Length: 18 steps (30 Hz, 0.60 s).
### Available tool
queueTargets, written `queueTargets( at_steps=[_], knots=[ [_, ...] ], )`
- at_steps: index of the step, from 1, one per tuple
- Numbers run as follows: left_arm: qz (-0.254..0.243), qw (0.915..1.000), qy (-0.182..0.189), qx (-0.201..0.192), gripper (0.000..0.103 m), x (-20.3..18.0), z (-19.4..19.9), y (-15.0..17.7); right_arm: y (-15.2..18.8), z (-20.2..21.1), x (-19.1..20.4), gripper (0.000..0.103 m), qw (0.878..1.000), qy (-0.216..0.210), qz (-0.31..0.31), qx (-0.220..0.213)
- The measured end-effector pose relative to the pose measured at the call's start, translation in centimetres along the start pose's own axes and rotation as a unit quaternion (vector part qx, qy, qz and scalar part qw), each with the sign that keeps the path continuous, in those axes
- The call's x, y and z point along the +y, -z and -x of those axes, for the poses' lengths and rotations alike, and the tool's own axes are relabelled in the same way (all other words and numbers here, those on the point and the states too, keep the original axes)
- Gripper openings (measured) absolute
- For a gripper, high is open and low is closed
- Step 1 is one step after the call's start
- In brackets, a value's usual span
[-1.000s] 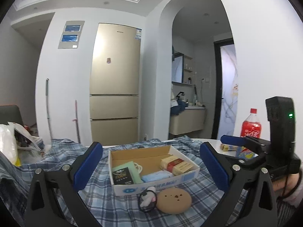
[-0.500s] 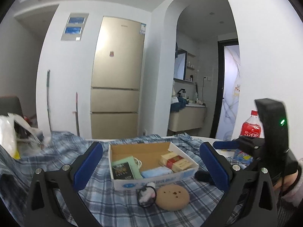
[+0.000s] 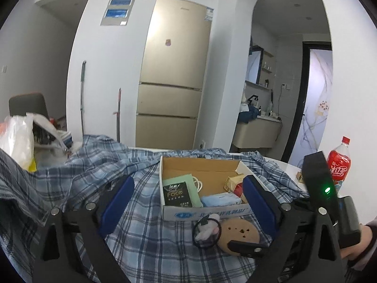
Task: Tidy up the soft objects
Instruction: 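Grasp the round beige disc with the right gripper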
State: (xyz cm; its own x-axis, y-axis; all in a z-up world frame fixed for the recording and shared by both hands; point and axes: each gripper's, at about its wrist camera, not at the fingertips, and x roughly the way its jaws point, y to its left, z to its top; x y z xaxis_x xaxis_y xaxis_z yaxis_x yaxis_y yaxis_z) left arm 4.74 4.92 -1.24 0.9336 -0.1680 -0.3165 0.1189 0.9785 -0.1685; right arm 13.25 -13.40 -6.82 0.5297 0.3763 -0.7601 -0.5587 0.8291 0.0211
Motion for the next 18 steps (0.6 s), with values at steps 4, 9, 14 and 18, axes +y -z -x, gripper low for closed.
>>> queueTargets(
  at_steps=[4,9,14,18],
  knots=[
    [0.02,0.9996,-0.008,0.016,0.089,0.8,-0.6,0.1,-0.1,-1.5,0.2,0.089,1.0,0.01,0.009,0.025],
    [0.046,0.9983,0.0,0.037,0.088,1.8,-1.5,0.4,0.0,-2.5,-0.4,0.089,0.999,0.008,-0.001,0.045],
    [0.057,0.9975,-0.002,0.042,0.088,2.3,-1.8,0.5,0.0,-3.8,-0.5,0.089,0.998,0.011,-0.002,0.066],
    [0.037,0.9985,-0.005,0.04,0.088,1.7,-1.7,0.5,0.0,-4.7,-0.2,0.084,0.996,0.018,0.002,0.082]
  ],
)
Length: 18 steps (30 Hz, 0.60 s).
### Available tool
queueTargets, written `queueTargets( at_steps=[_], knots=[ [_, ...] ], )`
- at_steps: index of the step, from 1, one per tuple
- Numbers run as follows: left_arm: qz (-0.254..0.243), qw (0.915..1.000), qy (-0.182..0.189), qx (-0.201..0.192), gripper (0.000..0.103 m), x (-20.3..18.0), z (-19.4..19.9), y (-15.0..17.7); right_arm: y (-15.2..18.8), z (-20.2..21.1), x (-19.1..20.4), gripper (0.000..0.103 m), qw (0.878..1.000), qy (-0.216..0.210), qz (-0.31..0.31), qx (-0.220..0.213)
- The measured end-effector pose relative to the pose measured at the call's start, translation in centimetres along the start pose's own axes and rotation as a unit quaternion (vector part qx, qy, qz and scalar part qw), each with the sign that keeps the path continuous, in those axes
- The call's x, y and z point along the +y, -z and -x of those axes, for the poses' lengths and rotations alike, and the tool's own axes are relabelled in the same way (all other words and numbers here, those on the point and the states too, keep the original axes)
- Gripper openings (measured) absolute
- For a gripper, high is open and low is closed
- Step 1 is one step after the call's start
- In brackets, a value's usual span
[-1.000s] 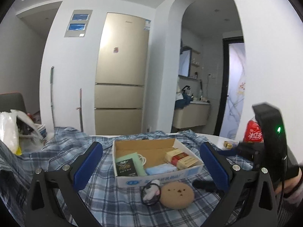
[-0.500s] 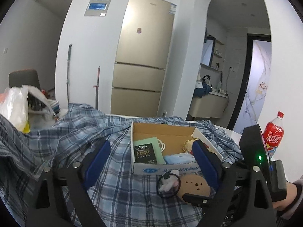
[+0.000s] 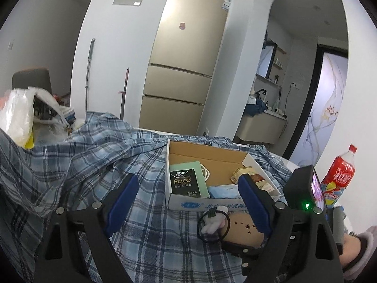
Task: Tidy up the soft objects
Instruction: 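Grasp the round beige disc with the right gripper, then lift the beige disc with the right gripper while the left grasps the white cable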
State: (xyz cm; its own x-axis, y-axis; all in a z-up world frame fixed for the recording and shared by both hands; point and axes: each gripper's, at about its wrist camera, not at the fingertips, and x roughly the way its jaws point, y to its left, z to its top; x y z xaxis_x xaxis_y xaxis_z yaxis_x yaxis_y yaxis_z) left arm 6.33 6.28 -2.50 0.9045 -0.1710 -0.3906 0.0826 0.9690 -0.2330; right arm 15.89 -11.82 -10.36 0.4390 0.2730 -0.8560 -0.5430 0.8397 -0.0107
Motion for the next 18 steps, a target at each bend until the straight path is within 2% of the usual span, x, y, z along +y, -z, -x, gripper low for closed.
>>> queueTargets(
  at_steps=[5,9,15,18],
  knots=[
    [-0.029,0.9996,0.003,-0.005,0.088,-1.2,0.3,0.1,0.2,1.3,0.3,0.081,1.0,-0.01,0.008,-0.025],
    [-0.032,0.9995,0.004,-0.006,0.088,-1.4,0.3,0.1,0.6,4.4,-0.1,0.081,0.998,-0.023,-0.002,-0.058],
    [-0.028,0.9996,0.003,0.003,0.088,-1.3,-0.2,0.1,2.0,9.2,-1.8,0.081,0.99,0.015,-0.029,-0.134],
    [-0.037,0.9992,0.006,0.01,0.088,-1.7,-0.4,0.2,2.6,11.0,-2.5,0.081,0.977,0.051,-0.033,-0.204]
  ],
)
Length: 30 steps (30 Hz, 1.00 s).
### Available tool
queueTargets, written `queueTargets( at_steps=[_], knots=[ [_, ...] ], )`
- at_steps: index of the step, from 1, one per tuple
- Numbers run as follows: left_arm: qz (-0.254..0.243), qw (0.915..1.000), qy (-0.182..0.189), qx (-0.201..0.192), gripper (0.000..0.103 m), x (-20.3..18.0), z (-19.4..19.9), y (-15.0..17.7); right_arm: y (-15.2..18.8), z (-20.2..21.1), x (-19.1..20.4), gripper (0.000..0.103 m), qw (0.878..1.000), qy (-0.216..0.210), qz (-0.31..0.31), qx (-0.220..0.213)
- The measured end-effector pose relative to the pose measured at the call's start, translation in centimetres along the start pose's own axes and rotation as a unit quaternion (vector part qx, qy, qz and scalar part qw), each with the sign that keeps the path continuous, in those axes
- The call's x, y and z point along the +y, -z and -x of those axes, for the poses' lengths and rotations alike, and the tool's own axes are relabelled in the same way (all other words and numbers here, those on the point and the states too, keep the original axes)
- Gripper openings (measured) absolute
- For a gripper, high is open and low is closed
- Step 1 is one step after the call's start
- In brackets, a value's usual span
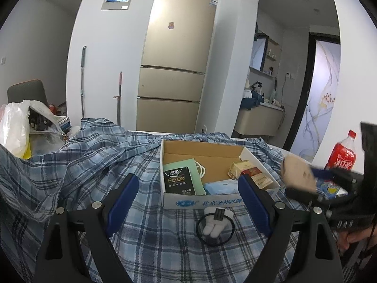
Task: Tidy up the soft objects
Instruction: 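Lift the beige disc with the right gripper while the left grasps the white cable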
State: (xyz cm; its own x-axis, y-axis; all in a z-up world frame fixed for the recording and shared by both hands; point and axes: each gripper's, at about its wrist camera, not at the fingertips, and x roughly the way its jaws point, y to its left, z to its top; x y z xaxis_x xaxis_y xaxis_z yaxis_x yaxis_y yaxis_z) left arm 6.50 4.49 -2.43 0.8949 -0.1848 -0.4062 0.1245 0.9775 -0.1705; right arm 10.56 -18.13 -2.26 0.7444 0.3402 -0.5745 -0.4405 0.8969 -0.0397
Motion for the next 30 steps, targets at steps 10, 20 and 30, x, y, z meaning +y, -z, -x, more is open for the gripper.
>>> queueTargets(
  at_steps=[10,20,30],
  knots=[
    [-0.04,0.9984,-0.004,0.04,0.088,-1.7,-1.7,0.4,0.3,0.9,-0.7,0.081,0.996,0.003,-0.002,-0.085],
    [-0.031,0.9963,-0.007,0.08,0.077,-1.1,-3.3,0.8,0.9,1.4,-1.2,0.081,0.996,0.019,-0.013,-0.092],
    [-0.065,0.983,-0.006,0.171,0.077,-3.9,-7.0,1.1,1.3,2.9,-4.2,0.081,0.988,0.04,-0.089,-0.116]
  ],
)
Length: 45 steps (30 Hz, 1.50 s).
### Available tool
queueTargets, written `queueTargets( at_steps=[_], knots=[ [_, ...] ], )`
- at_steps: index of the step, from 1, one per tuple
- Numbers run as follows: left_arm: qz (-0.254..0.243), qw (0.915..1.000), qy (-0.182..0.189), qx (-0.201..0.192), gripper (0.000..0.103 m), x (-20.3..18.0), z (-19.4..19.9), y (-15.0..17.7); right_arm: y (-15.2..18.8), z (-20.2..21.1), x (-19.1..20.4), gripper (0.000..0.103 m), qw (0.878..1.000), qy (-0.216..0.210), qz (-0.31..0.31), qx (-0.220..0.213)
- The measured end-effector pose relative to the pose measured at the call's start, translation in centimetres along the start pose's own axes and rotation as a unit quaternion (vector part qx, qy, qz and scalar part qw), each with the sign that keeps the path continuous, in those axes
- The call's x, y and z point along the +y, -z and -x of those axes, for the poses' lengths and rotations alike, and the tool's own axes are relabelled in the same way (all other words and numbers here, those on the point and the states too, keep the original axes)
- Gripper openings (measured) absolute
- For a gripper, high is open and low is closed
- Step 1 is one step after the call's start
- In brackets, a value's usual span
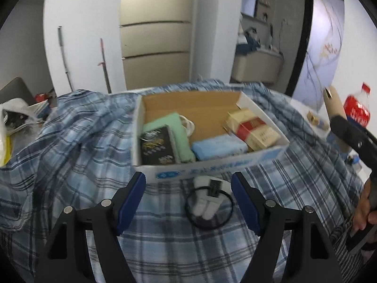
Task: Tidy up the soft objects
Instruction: 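Lift the beige disc with the right gripper while the left grasps the white cable, then carry the beige disc with the right gripper over the box while the left carries the white cable there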
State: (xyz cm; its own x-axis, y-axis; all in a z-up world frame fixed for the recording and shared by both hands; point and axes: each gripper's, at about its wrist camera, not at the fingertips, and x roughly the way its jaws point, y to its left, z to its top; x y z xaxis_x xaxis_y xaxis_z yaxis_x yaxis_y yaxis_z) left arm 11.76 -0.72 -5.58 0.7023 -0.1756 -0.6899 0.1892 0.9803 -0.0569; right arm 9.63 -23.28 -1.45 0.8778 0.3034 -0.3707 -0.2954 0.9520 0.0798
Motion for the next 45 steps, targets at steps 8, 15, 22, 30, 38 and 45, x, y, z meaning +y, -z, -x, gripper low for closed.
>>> queueTargets(
  at_steps=[8,15,22,30,38,45],
  knots=[
    [-0.011,0.9994,0.006,0.032,0.077,-1.9,-2.9,-0.2,0.2,-0.6,-0.9,0.081,0.999,-0.012,-0.025,0.018],
    [-0.019,0.998,0.019,0.057,0.069,-2.2,-4.4,0.4,0.3,-1.1,-1.3,0.081,0.999,-0.013,-0.035,0.036],
    [-0.028,0.9965,0.006,0.079,0.055,-2.6,-5.4,0.6,0.5,-1.6,-1.4,0.081,0.998,-0.019,-0.041,0.052],
    [-0.009,0.998,0.021,0.059,0.038,-1.9,-4.6,0.7,0.5,-1.4,-1.0,0.081,0.998,-0.013,-0.029,0.047],
    [-0.049,0.9957,0.032,-0.073,0.038,-3.4,0.9,0.8,0.3,-0.9,-1.1,0.081,0.999,-0.007,-0.028,0.034],
    [-0.044,0.9862,0.009,-0.16,0.038,-3.2,4.7,1.2,0.3,-0.7,-0.9,0.081,0.999,0.005,-0.024,0.028]
  ],
)
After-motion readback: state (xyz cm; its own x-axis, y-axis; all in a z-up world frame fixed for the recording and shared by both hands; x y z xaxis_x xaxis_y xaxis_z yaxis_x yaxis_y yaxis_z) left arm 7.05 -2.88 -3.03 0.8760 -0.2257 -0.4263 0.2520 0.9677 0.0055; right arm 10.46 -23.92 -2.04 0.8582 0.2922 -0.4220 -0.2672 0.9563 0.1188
